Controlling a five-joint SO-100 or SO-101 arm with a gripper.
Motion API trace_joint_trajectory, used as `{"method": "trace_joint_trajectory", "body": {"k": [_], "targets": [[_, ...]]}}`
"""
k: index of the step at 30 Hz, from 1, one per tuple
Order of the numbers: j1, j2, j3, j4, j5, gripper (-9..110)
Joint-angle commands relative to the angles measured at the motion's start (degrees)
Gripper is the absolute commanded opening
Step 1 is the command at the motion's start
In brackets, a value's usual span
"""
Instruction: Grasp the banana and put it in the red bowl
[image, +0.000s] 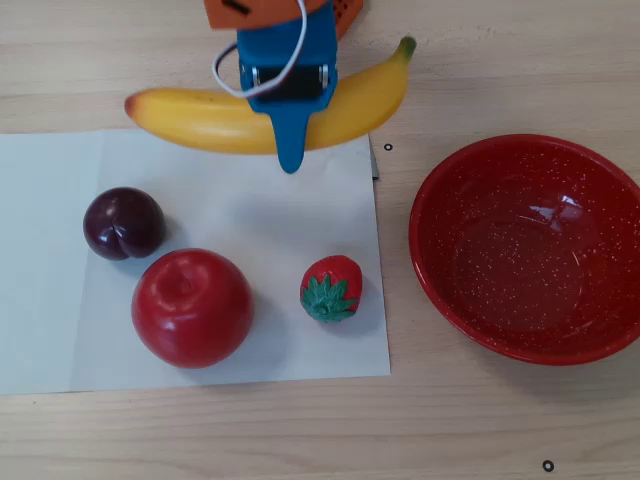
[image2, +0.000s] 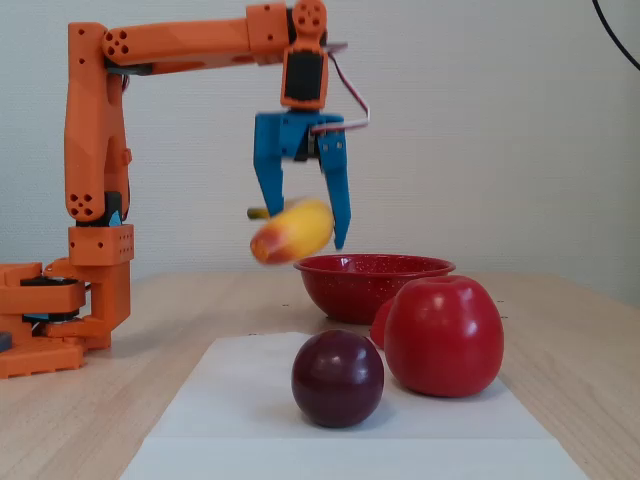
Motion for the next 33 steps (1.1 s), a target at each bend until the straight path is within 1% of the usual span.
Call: {"method": "trace_joint_trajectory", "body": {"k": [1, 6, 14, 26, 33], "targets": [[0.5, 9.3, -9.0, 3.3, 0.0, 0], [4.3, 10.5, -14.1, 2.5, -0.7, 0], [14.7, 10.6, -18.3, -5.3, -2.1, 0], [26.6, 7.6, -18.4, -15.8, -6.2, 0], [30.1, 5.4, -12.4, -27.3, -7.6, 0]]}}
